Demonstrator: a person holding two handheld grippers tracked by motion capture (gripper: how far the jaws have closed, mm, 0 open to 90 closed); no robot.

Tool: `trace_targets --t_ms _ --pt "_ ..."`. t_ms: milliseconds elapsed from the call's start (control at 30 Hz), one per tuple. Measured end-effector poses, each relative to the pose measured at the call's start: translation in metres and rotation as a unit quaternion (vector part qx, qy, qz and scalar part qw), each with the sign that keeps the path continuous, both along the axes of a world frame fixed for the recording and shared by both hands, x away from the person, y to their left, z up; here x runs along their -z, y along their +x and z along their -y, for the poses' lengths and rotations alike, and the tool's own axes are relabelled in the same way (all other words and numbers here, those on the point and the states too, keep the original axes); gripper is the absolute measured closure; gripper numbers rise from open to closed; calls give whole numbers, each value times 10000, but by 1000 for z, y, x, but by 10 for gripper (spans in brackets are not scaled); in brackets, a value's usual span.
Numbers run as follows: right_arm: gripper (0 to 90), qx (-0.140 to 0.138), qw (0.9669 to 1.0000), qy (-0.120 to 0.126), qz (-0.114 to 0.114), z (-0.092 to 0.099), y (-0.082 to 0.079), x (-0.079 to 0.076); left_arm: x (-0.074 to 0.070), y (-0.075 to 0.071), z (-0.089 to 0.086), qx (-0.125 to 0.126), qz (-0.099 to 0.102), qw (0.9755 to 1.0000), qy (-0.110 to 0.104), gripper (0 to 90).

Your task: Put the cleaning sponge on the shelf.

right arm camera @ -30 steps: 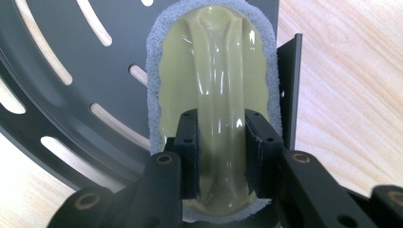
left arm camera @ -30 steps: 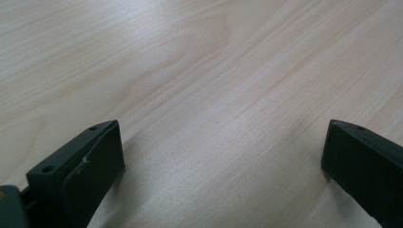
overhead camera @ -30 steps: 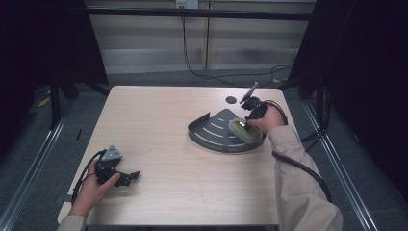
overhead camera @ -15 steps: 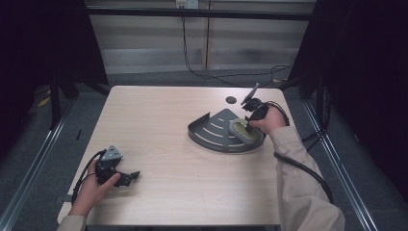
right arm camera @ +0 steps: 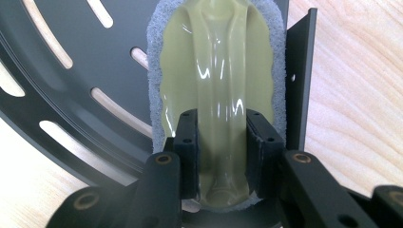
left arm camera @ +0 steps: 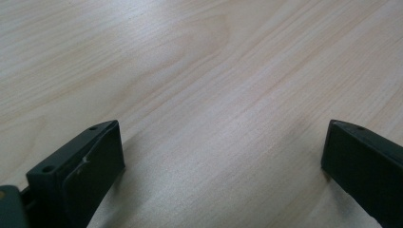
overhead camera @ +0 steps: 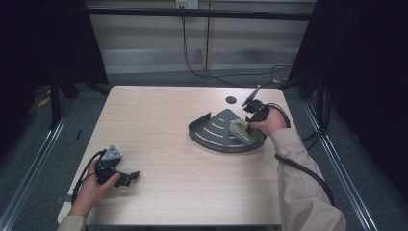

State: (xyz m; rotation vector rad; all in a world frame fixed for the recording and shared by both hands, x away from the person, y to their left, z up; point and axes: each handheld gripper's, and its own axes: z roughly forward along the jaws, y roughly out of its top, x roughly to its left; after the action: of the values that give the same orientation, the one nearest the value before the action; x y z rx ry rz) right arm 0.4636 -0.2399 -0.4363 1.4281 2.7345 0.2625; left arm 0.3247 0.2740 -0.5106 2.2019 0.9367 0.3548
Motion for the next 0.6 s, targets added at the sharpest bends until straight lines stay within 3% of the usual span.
trace_targets --t_ms 367,600 --pt "664 78 10000 -35 -47 0 1 -1 0 0 0 3 0 10000 11 0" --pt "541 171 9998 -62 34 3 1 -7 0 0 0 8 -3 10000 13 0"
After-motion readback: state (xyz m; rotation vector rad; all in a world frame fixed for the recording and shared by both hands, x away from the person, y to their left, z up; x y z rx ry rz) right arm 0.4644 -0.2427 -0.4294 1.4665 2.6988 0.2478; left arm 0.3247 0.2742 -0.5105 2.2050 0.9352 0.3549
